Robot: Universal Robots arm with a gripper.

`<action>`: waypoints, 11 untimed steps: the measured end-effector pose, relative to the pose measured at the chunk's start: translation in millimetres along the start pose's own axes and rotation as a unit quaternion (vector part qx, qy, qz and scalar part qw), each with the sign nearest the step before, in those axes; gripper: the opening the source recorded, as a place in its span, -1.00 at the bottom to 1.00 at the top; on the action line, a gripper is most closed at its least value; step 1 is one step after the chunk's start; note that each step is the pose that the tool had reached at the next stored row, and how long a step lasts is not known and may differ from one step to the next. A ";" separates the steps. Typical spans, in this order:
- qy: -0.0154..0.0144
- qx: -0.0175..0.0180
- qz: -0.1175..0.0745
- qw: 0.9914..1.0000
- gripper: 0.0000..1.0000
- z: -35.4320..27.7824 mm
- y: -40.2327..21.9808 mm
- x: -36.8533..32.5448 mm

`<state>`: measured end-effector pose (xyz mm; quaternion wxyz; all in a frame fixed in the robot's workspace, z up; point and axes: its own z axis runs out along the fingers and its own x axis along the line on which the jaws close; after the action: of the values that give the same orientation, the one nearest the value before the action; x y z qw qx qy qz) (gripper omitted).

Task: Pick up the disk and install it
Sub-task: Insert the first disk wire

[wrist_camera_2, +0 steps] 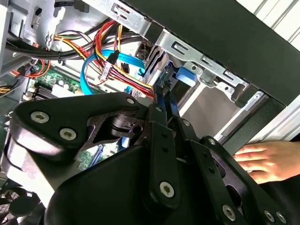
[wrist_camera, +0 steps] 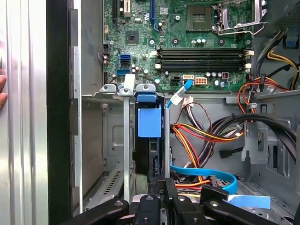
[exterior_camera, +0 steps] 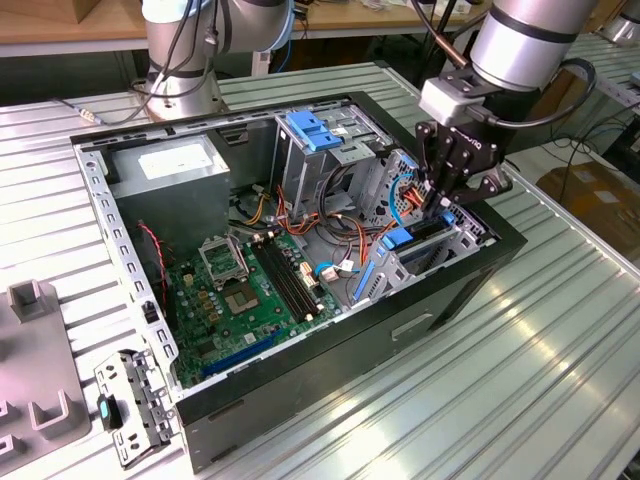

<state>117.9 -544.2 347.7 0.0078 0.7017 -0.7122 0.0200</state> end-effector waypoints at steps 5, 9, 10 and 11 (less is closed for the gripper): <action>0.000 0.000 0.002 1.000 -0.67 0.9 -0.1 0.9; 0.000 0.000 0.002 1.000 -0.67 1.0 0.2 1.4; 0.000 0.000 0.002 1.000 -0.67 1.0 0.5 1.7; 0.000 0.000 0.002 1.000 -0.67 0.9 0.6 2.0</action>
<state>117.3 -546.3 346.8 0.0078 0.7005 -0.7134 0.0200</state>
